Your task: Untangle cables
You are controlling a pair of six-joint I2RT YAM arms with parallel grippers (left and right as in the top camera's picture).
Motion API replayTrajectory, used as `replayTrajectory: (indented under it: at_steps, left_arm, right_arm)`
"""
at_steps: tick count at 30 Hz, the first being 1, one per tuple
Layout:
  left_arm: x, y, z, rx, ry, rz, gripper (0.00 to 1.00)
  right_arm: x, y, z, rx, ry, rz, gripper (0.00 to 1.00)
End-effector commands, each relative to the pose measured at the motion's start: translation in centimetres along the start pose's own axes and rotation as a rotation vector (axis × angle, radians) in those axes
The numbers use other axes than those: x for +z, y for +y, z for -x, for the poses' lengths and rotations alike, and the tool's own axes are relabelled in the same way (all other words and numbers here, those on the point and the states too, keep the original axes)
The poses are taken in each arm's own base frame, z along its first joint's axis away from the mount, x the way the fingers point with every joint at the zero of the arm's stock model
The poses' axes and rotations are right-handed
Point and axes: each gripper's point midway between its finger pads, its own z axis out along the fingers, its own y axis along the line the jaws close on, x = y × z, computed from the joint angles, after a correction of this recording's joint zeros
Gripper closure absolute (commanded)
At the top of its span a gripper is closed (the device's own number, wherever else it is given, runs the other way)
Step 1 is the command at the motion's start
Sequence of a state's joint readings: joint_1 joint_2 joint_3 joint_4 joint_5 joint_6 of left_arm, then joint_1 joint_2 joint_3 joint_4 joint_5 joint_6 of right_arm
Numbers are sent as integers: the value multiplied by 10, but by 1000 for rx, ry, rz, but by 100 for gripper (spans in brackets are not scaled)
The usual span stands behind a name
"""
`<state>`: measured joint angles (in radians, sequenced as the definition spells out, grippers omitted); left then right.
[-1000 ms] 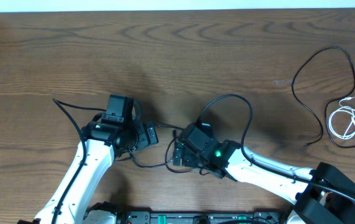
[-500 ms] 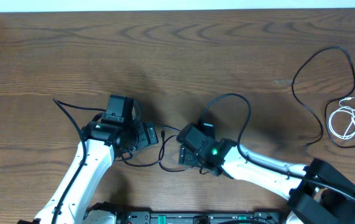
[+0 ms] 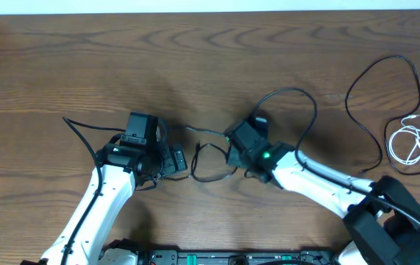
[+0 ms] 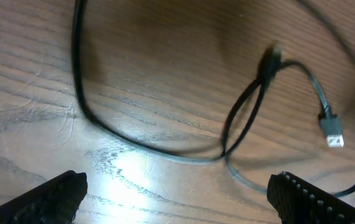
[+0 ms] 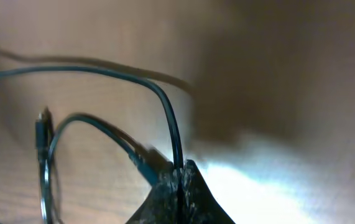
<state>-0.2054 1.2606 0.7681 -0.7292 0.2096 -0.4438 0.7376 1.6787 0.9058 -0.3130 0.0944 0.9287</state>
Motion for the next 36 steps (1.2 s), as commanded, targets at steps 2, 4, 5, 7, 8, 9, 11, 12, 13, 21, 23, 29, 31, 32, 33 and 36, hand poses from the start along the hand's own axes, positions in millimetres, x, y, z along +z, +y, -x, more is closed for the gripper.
replayTrajectory:
  at_steps: [2, 4, 5, 7, 8, 9, 11, 12, 13, 21, 23, 29, 31, 32, 33, 36]
  left_arm:
    - [-1, 2, 3, 5, -6, 13, 2]
    - [-1, 2, 3, 5, -6, 13, 2]
    - [-1, 2, 3, 5, -6, 13, 2]
    - [-1, 2, 3, 5, -6, 13, 2]
    - [-1, 2, 3, 5, -6, 13, 2]
    - [-1, 2, 3, 5, -6, 13, 2]
    - [-1, 2, 3, 5, -6, 13, 2]
    - [-1, 2, 3, 5, -6, 13, 2]
    - [-1, 2, 3, 5, -6, 13, 2]
    - [-1, 2, 3, 5, -6, 13, 2]
    - [-1, 2, 3, 5, -6, 13, 2]
    - [-1, 2, 3, 5, -6, 13, 2]
    - [-1, 2, 3, 5, -6, 13, 2]
    - [-1, 2, 3, 5, -6, 13, 2]
    - [-1, 2, 3, 5, -6, 13, 2]
    - [-1, 2, 3, 5, -6, 13, 2]
  right_arm:
    - [-12, 5, 61, -82, -76, 41, 99]
    - [-20, 10, 82, -119, -70, 93, 99]
    - [-24, 11, 89, -130, -68, 108, 99]
    - [-30, 8, 101, -120, -70, 104, 97]
    - [-33, 6, 106, -126, -71, 97, 85]
    - [-34, 5, 108, -138, -72, 92, 75]
    - [-37, 2, 110, -171, -68, 82, 31]
    - [-37, 1, 109, -175, -60, 76, 22]
    - [-38, -1, 107, -175, -49, 67, 11]
    - [-52, 6, 90, -221, 36, 35, 26]
    - [-53, 15, 81, -249, 45, 43, 30]
    - [-40, 45, 57, -328, 42, 70, 63]
    - [-30, 51, 46, -351, 62, 76, 65]
    - [-24, 53, 40, -351, 75, 73, 65]
    - [-17, 54, 34, -348, 89, 67, 65]
    - [2, 60, 14, -346, 141, 73, 60]
